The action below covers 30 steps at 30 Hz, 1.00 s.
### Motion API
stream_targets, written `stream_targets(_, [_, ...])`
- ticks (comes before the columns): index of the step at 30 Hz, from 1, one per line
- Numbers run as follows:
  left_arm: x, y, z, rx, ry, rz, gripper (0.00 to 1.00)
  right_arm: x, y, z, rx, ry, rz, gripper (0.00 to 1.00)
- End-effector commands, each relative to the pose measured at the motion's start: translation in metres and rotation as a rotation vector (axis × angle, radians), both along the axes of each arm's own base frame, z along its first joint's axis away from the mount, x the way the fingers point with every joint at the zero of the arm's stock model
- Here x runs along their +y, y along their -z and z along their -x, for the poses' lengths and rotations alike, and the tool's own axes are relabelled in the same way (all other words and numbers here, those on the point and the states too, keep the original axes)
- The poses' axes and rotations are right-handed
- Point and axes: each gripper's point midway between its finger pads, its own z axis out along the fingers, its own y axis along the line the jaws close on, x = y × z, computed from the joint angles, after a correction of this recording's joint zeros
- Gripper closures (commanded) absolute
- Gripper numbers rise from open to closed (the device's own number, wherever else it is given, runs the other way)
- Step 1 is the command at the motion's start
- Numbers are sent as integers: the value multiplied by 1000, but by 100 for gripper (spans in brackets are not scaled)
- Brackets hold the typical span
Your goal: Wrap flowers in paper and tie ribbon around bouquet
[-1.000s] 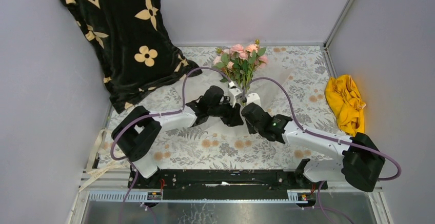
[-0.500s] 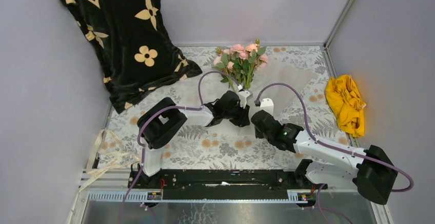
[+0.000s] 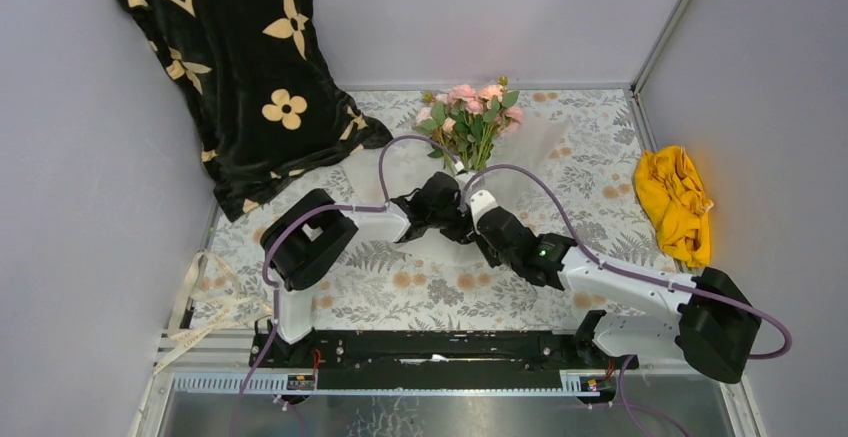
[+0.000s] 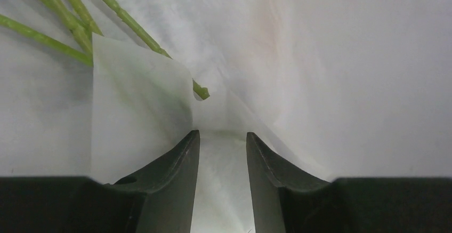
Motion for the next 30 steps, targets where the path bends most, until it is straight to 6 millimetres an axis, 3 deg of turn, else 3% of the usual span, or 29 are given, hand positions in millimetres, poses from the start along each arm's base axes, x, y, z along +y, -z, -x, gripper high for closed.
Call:
stream_targets(1, [20,1,4,102,25,7,53,39,-12,1,-39,-243,4,100])
stream_targets(4, [25,-8,2,112,36,52,48,48,-8,6,-30,-296,4,100])
stream_targets(11, [37,-33,2,79,77,147,26,47,12,6,11,-329,94,100])
stream_targets(15, [47,-53,-7,34,69,181,21,52,21,4,44,-353,136,100])
stream_targets(18, [61,-77,-21,-1,57,219,19,53,25,3,48,-364,159,100])
stream_targets(22, [68,-124,-29,-8,116,323,31,53,28,2,52,-373,176,100])
stream_targets(25, [70,-153,-50,-40,95,373,33,54,29,2,53,-379,183,100])
stream_targets(28, [56,-186,-66,-60,106,465,28,54,29,2,52,-383,192,100])
stream_targets(30, [40,-198,-73,-26,102,516,20,54,30,2,49,-386,196,100])
